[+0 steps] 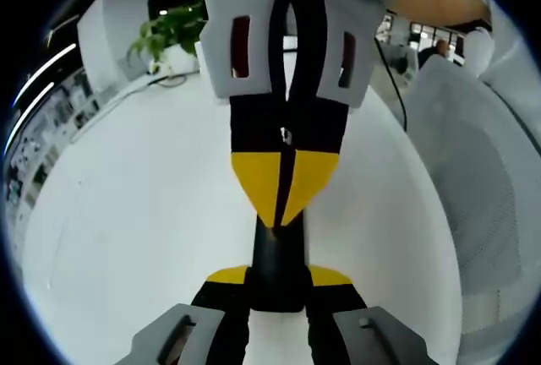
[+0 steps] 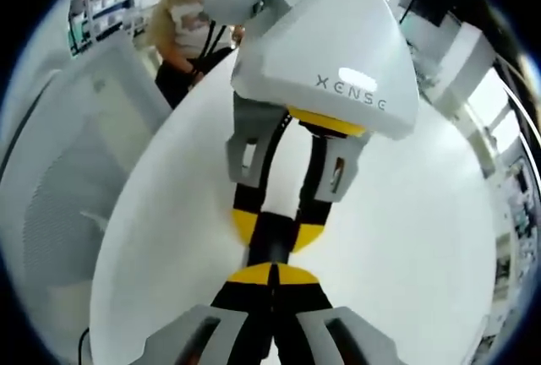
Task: Press the specified remote control buttons in sequence, fully releasing each button before pressing the next.
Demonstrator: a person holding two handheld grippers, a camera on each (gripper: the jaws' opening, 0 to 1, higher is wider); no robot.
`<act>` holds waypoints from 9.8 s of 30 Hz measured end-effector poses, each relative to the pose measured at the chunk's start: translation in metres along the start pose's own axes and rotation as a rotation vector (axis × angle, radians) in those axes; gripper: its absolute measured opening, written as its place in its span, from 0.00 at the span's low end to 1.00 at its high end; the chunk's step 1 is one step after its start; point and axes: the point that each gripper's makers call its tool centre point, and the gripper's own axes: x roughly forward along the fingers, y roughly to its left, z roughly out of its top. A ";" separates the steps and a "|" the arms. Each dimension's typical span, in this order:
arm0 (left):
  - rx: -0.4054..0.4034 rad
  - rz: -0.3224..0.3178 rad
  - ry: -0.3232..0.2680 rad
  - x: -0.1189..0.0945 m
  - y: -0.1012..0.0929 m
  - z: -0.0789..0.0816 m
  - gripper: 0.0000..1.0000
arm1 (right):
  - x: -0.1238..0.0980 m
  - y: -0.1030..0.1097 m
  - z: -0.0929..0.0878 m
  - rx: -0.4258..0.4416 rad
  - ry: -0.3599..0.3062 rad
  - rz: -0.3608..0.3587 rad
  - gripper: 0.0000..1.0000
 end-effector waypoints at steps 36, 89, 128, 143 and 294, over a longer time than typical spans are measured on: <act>0.005 0.001 0.013 -0.001 0.000 0.000 0.24 | -0.017 -0.005 -0.004 0.044 -0.048 -0.064 0.12; 0.001 0.008 -0.027 -0.001 -0.001 0.001 0.24 | -0.039 0.008 -0.056 0.203 -0.133 -0.105 0.37; -0.007 0.008 -0.025 0.000 -0.001 0.002 0.24 | -0.012 0.017 -0.085 0.235 -0.131 -0.054 0.29; -0.010 0.006 -0.035 -0.001 0.000 0.001 0.24 | -0.007 0.018 -0.086 0.241 -0.123 -0.043 0.25; 0.016 0.159 -0.030 0.001 0.155 0.005 0.25 | -0.002 -0.127 -0.120 0.245 -0.173 -0.217 0.20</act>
